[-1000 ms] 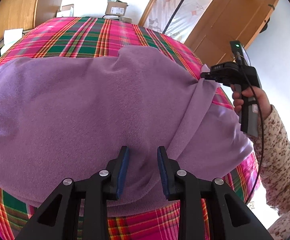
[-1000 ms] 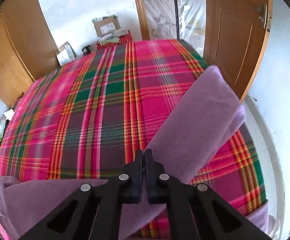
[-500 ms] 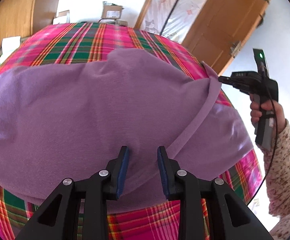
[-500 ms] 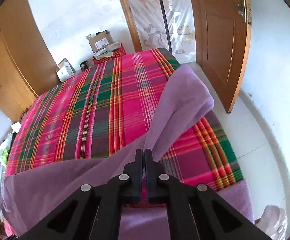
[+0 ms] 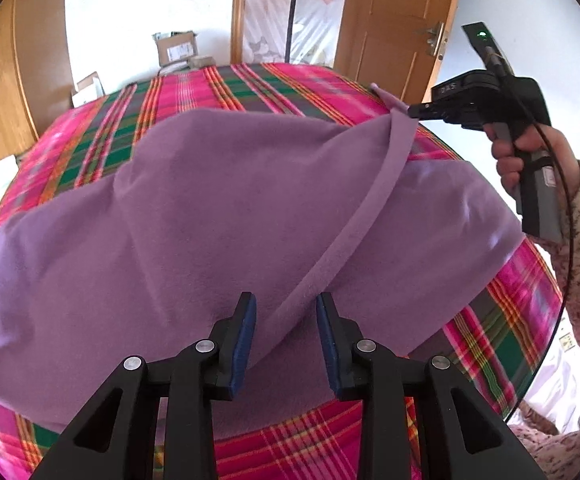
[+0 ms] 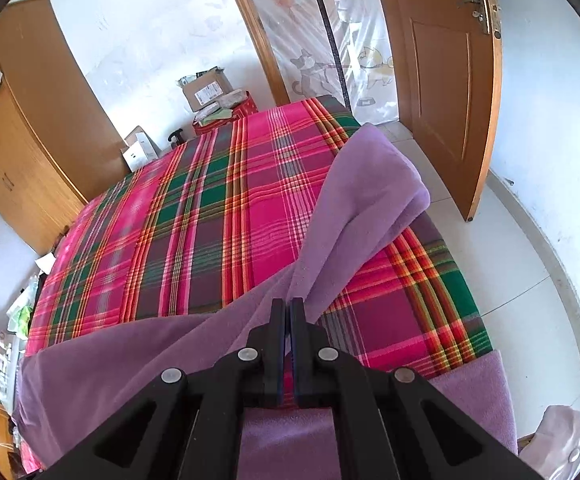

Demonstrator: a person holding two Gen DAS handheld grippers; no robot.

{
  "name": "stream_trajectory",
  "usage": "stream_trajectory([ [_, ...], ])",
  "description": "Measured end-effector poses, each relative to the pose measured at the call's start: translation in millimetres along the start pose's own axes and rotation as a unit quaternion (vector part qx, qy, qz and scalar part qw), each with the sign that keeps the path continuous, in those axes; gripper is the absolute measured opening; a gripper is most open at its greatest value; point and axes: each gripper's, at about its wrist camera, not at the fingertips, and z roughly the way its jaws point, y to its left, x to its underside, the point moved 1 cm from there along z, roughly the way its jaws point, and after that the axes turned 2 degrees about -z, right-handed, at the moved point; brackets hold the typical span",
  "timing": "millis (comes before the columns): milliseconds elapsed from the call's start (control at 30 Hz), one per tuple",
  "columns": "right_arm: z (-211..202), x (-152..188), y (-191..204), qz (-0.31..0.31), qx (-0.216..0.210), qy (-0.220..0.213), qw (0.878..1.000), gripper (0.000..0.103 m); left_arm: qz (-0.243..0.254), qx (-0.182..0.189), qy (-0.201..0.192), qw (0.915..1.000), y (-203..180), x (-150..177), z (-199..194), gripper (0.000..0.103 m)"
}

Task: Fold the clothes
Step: 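Pull the pinched fleece edge with the right gripper to straighten the fold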

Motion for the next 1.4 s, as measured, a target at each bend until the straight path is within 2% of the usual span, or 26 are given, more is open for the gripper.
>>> stream_trajectory([
  [300, -16.7, 6.8, -4.4, 0.003, -0.009, -0.024, 1.000, 0.002, 0.013, -0.001, 0.017, 0.9998, -5.6, -6.6, 14.9, 0.032],
  [333, -19.3, 7.7, -5.8, 0.006, -0.011, -0.026, 1.000, 0.002, 0.014, -0.001, 0.017, 0.9998, -5.8, -7.5, 15.6, 0.029],
  [367, -21.7, 9.0, -7.1, 0.009, -0.011, -0.029, 0.999, 0.002, 0.012, -0.001, 0.016, 0.9998, -5.3, -8.2, 15.5, 0.017],
  [467, -30.5, 13.5, -10.9, 0.016, -0.013, -0.042, 0.999, 0.002, -0.001, -0.002, 0.008, 1.0000, -0.2, -8.8, 10.9, 0.007],
  [633, -47.2, 23.3, -15.2, 0.027, -0.016, -0.063, 0.998, 0.002, -0.009, 0.003, -0.026, 0.9996, 2.7, -11.1, -6.4, 0.005],
  [1133, -112.7, 52.9, -20.9, 0.030, 0.005, -0.153, 0.988, 0.002, -0.002, 0.009, -0.080, 0.9968, -8.2, -10.9, -42.1, 0.005],
  [1267, -127.7, 65.2, -25.0, 0.025, 0.019, -0.173, 0.984, 0.002, -0.001, 0.015, -0.080, 0.9967, -12.2, -8.1, -45.8, 0.005],
  [1400, -130.2, 81.3, -35.4, 0.037, 0.023, -0.163, 0.986, 0.002, 0.007, 0.016, -0.066, 0.9977, -17.1, -2.6, -41.4, 0.005],
])
